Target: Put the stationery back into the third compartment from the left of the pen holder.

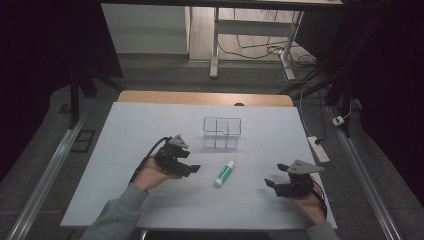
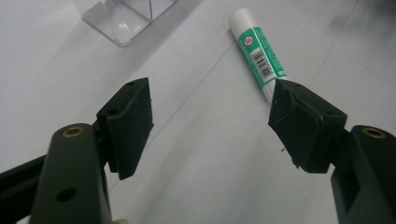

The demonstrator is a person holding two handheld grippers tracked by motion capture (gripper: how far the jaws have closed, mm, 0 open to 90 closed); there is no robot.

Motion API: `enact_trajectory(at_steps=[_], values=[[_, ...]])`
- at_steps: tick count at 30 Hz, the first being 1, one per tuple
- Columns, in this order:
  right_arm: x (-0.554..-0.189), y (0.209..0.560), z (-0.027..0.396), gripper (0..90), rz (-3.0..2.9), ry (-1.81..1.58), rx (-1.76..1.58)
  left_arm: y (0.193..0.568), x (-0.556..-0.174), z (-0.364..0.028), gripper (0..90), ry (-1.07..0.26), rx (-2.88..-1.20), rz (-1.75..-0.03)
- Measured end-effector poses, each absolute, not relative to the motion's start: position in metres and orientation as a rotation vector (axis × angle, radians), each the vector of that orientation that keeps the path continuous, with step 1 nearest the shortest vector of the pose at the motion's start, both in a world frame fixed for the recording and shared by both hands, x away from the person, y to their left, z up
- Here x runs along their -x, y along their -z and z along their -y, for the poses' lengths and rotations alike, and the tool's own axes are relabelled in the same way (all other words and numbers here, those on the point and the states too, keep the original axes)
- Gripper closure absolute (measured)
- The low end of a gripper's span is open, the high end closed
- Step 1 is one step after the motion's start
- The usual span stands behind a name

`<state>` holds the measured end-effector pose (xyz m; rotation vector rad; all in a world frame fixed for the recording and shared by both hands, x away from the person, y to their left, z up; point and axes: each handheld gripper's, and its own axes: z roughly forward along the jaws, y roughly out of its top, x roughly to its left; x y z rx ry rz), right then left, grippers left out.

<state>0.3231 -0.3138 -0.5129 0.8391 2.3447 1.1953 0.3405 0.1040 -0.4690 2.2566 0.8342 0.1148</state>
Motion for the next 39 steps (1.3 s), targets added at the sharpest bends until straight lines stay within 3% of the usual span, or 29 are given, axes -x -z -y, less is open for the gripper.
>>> enact_trajectory(at_steps=[20, 39], values=[[-0.322, 0.509, 0.313, 21.3, -2.324, -1.237, -0.849, 0.476, -0.355, -0.066, 34.3, 0.002, -2.287, -0.786], [-0.323, 0.511, 0.312, 21.3, -2.341, -1.219, -0.842, 0.480, -0.374, -0.017, 34.5, -0.003, -2.357, -0.735]])
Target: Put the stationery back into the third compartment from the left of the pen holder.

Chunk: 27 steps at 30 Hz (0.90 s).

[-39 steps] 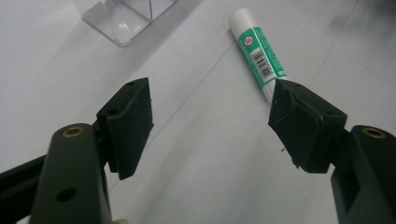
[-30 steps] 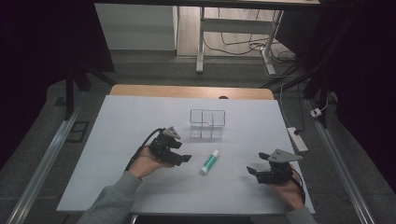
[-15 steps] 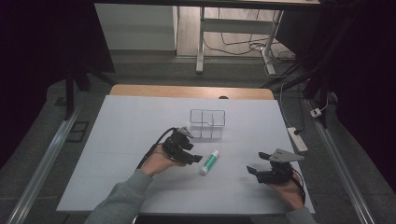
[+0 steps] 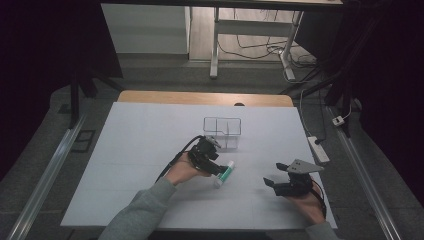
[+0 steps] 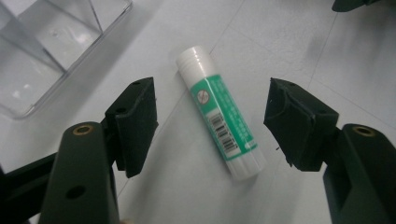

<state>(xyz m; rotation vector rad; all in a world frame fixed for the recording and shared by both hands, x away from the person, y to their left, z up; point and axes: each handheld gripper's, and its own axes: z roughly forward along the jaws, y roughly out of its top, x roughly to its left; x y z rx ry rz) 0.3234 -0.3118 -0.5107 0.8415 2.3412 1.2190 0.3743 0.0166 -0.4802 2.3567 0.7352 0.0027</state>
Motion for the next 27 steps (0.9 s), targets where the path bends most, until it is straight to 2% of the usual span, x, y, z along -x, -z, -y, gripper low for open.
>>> enact_trajectory(at_steps=[17, 27], values=[[-0.319, 0.512, 0.311, 21.3, -2.352, -1.203, -0.820, 0.491, -0.391, 0.020, 35.5, -0.011, -2.449, -0.763], [-0.320, 0.513, 0.309, 21.4, -2.365, -1.183, -0.811, 0.503, -0.397, 0.032, 39.6, 0.002, -2.504, -0.784]])
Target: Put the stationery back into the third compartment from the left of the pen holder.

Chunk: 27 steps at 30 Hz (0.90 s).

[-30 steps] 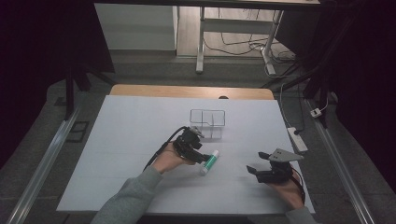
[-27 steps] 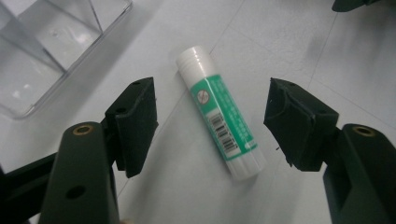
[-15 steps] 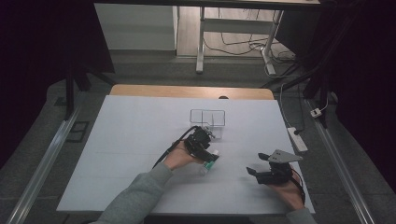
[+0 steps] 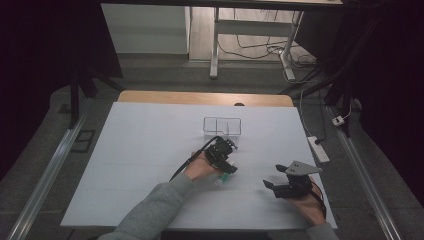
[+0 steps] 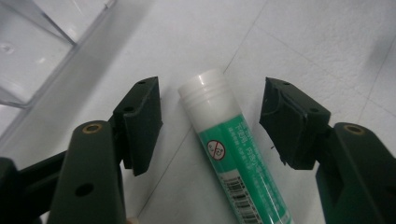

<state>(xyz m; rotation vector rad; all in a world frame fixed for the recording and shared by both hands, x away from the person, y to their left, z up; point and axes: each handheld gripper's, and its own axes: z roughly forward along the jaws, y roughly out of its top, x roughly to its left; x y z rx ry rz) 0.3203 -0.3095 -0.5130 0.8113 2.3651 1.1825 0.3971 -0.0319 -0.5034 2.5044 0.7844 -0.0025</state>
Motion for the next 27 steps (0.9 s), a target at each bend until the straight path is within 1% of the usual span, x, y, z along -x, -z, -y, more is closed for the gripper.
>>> enact_trajectory(at_steps=[5, 10, 18, 19, 20, 27], values=[[-0.3207, 0.5138, 0.3090, 21.4, -2.367, -1.178, -0.811, 0.5065, -0.3965, 0.0361, 45.1, 0.008, -2.509, -0.782], [-0.3210, 0.5142, 0.3087, 21.3, -2.371, -1.170, -0.811, 0.5072, -0.3943, 0.0390, 52.4, -0.031, -2.526, -0.796], [-0.3213, 0.5140, 0.3090, 21.4, -2.373, -1.155, -0.811, 0.5066, -0.3934, 0.0396, 58.0, -0.030, -2.521, -0.832], [-0.3213, 0.5142, 0.3090, 21.3, -2.372, -1.157, -0.811, 0.5062, -0.3929, 0.0399, 60.0, -0.032, -2.528, -0.829], [-0.3214, 0.5145, 0.3089, 21.4, -2.370, -1.167, -0.813, 0.5059, -0.3917, 0.0404, 64.4, -0.051, -2.536, -0.821], [-0.3219, 0.5142, 0.3098, 21.4, -2.362, -1.170, -0.826, 0.5050, -0.3910, 0.0391, 64.9, -0.040, -2.536, -0.817]])
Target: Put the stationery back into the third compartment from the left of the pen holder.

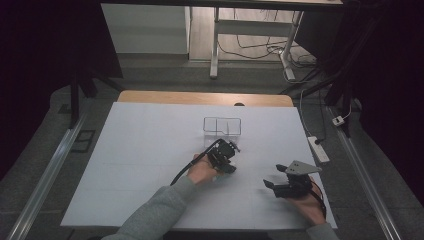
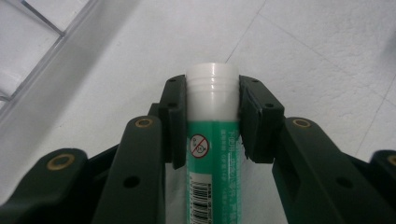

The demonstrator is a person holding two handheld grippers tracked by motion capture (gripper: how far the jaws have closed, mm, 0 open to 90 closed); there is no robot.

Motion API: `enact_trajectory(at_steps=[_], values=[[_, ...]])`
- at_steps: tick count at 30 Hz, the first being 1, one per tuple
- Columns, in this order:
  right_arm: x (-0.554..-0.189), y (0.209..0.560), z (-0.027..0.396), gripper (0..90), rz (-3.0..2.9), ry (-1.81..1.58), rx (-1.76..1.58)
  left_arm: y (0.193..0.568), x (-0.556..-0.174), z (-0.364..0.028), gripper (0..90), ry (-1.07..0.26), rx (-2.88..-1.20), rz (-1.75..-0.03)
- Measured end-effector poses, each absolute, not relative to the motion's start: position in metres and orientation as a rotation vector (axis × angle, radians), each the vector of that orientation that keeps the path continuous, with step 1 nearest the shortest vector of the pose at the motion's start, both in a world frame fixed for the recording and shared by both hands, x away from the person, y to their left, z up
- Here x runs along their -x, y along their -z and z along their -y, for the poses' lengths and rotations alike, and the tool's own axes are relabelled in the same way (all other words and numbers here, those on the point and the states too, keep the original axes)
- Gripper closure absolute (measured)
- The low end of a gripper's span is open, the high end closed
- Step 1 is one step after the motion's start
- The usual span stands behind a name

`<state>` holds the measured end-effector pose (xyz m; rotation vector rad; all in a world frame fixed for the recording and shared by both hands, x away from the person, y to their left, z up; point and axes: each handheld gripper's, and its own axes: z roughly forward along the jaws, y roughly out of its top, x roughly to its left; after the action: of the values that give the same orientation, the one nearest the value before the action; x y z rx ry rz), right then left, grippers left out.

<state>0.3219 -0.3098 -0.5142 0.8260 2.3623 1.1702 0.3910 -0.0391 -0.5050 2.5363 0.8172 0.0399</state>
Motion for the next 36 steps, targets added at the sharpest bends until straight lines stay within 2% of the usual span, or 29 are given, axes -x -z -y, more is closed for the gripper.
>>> enact_trajectory(at_steps=[16, 36], values=[[-0.322, 0.514, 0.310, 21.5, -2.356, -1.165, -0.829, 0.468, -0.382, 0.004, 65.0, -0.062, -2.335, -0.731], [-0.322, 0.514, 0.311, 21.5, -2.348, -1.168, -0.828, 0.446, -0.373, -0.026, 64.9, -0.113, -2.194, -0.634]])
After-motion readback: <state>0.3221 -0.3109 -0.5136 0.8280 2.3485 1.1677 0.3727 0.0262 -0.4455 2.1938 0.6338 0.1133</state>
